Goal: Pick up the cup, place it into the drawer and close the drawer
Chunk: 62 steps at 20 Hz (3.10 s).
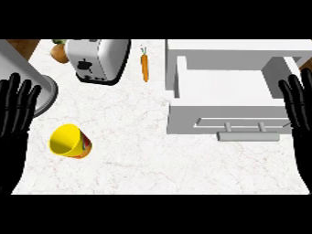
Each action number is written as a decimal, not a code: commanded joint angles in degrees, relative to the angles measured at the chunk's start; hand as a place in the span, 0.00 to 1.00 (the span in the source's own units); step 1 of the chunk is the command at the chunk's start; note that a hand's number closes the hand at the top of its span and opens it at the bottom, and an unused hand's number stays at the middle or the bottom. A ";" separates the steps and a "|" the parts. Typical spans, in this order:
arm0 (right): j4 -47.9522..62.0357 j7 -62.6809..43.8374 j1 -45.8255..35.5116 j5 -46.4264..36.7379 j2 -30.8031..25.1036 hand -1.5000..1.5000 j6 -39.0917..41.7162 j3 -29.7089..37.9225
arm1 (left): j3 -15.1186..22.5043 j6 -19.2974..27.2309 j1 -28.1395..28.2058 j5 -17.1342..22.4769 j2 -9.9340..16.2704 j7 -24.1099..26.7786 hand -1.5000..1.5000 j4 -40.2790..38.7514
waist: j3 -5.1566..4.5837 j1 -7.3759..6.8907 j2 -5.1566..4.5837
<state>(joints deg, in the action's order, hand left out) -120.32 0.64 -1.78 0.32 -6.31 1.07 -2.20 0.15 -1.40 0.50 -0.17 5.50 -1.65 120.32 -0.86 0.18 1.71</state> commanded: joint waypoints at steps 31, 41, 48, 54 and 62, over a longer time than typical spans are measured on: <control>4.10 -2.39 -0.16 -0.02 -2.74 0.00 4.24 6.62 | -3.13 27.54 10.33 6.73 -5.49 18.71 0.00 -25.91 | 0.83 -0.07 -1.73; 8.86 3.64 0.21 -1.45 -1.30 0.00 5.69 6.15 | -7.79 23.11 9.60 11.80 -5.48 33.33 0.00 -45.43 | 0.83 -0.15 -1.76; 6.47 -2.90 -3.40 -2.95 -0.97 0.00 4.76 4.90 | -12.93 14.97 8.06 15.91 -5.39 40.65 0.00 -55.47 | 0.83 -0.29 -1.72; 6.69 -1.08 -2.57 -3.09 -0.20 0.00 5.26 5.29 | -16.85 13.48 -1.45 17.44 -2.03 45.26 0.00 -67.31 | 0.85 -0.11 -1.72; 8.59 0.36 -2.57 0.53 -1.71 0.00 7.76 9.19 | -22.08 7.73 -9.50 18.99 1.95 60.32 0.00 -89.85 | 0.82 0.07 -1.78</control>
<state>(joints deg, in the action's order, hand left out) -113.40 0.54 -3.18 -0.79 -7.41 8.01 5.02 -19.86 8.40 -4.23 18.24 5.78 52.30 40.89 -0.04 0.18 -0.03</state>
